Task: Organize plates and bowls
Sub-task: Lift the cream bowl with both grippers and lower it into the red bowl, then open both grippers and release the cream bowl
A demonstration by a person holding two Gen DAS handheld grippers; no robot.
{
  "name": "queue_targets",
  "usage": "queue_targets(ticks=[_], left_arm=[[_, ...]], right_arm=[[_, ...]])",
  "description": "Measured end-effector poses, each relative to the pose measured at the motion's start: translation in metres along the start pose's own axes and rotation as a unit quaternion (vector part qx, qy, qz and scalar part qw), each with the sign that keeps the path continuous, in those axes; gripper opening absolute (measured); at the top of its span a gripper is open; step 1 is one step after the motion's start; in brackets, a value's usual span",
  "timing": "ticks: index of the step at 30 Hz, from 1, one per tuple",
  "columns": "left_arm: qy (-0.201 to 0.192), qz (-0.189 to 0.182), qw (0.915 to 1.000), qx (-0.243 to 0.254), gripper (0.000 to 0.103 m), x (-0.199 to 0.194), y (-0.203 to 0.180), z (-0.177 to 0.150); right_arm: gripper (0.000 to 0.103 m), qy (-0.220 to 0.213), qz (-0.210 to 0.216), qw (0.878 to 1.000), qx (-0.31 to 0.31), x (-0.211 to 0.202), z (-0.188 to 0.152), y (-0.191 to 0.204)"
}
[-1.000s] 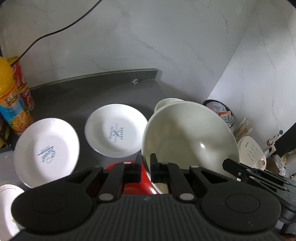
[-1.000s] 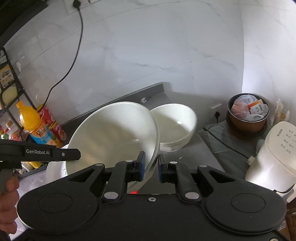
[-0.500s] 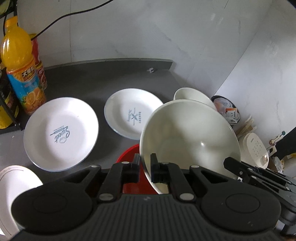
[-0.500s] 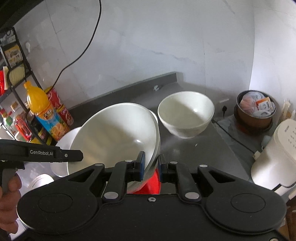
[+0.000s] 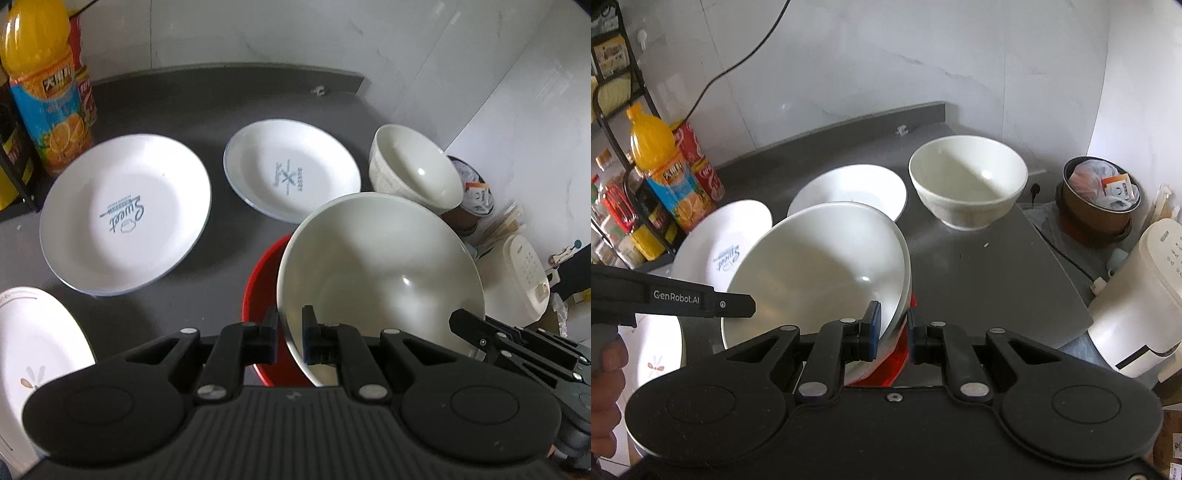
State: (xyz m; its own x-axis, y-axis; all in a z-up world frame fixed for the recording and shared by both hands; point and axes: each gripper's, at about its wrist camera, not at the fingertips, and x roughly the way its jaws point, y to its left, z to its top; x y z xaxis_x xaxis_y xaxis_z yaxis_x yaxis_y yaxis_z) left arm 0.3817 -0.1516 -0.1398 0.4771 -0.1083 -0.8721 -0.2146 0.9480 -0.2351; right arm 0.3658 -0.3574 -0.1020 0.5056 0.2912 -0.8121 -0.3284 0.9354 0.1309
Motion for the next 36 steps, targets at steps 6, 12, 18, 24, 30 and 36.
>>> queue_targets(ticks=[6, 12, 18, 24, 30, 36], left_arm=[[0.019, -0.003, 0.9998, -0.004, 0.009, 0.013, 0.005, -0.003], [0.036, 0.004, 0.9993, -0.006, 0.009, 0.025, 0.008, -0.003], [0.047, 0.005, 0.9989, -0.007, 0.013, 0.027, 0.006, 0.001], [0.058, -0.003, 0.9983, -0.007, 0.018, 0.022, 0.006, 0.007], [0.045, -0.006, 0.9989, -0.010, 0.027, 0.011, 0.009, 0.009], [0.030, -0.005, 0.9995, -0.011, 0.036, 0.000, 0.014, 0.012]], right_arm=[[0.014, 0.008, -0.004, 1.000, 0.000, 0.008, -0.002, -0.001], [0.014, 0.016, -0.011, 1.000, -0.010, 0.016, -0.002, 0.006], [0.013, 0.030, -0.024, 0.999, -0.012, 0.027, -0.004, 0.007], [0.012, 0.031, -0.026, 0.999, -0.010, 0.032, -0.003, 0.008], [0.007, 0.029, -0.033, 0.999, -0.013, 0.035, 0.000, 0.006], [0.007, 0.029, -0.042, 0.999, -0.013, 0.037, 0.001, 0.008]])
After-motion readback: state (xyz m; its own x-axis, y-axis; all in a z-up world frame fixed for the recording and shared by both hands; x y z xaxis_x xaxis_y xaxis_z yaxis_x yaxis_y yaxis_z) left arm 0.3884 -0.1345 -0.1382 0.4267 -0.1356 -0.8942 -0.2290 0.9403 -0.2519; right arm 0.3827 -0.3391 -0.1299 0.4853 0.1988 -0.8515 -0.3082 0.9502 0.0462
